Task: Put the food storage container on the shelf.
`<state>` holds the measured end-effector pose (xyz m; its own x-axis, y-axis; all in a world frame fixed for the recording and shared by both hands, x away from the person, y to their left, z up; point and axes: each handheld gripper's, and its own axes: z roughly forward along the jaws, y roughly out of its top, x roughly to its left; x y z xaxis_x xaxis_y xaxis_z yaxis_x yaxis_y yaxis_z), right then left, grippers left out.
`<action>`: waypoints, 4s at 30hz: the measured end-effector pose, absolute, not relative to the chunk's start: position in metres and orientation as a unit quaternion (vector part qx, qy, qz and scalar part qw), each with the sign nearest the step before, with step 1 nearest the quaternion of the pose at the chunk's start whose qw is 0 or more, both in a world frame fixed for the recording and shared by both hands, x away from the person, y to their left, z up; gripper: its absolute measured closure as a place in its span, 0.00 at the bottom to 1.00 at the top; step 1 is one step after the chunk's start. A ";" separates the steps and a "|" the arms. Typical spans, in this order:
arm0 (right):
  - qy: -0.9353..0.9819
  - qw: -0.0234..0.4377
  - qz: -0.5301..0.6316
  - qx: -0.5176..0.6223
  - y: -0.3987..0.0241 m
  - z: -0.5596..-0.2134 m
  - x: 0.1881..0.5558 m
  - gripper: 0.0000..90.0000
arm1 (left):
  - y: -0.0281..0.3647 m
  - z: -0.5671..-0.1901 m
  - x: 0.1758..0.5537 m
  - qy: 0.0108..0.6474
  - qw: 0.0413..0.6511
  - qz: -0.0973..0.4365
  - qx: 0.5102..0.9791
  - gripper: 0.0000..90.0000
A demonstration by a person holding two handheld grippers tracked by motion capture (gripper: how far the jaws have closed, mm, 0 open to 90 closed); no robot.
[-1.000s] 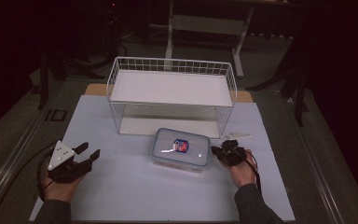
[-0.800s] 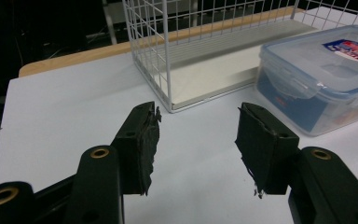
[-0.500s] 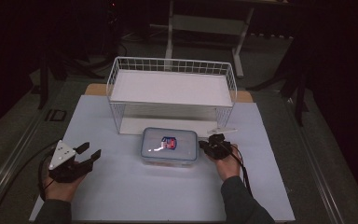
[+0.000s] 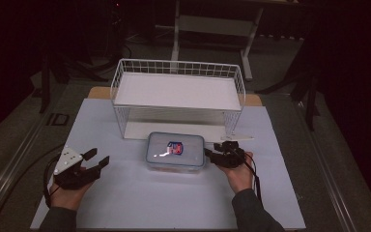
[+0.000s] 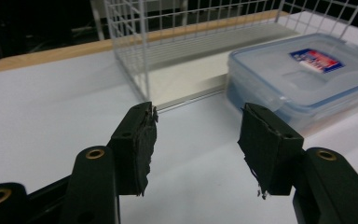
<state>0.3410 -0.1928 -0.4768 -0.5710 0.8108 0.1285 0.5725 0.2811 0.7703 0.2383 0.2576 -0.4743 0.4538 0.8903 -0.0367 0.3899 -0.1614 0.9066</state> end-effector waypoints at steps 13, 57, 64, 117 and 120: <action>0.788 0.111 0.424 0.432 -0.190 -0.479 0.331 0.45 | 0.221 -0.462 0.261 0.445 0.484 0.212 0.723 0.42; 0.748 -0.089 0.450 0.480 -0.177 -0.513 0.369 0.12 | 0.154 -0.517 0.358 0.528 0.466 -0.076 0.706 0.15; 0.728 -0.117 0.448 0.506 -0.181 -0.513 0.372 0.21 | 0.158 -0.518 0.360 0.538 0.462 -0.100 0.698 0.17; 0.736 -0.076 0.514 0.434 -0.208 -0.497 0.318 0.57 | 0.182 -0.505 0.295 0.480 0.524 -0.065 0.701 0.55; 0.738 -0.071 0.515 0.430 -0.209 -0.495 0.317 0.57 | 0.181 -0.503 0.295 0.477 0.526 -0.062 0.701 0.55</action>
<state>0.3170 -0.2086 -0.4948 -0.6204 0.5612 0.5479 0.7075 0.0990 0.6997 0.2945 0.1813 -0.5029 0.5364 0.6038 -0.5896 0.7352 0.0086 0.6777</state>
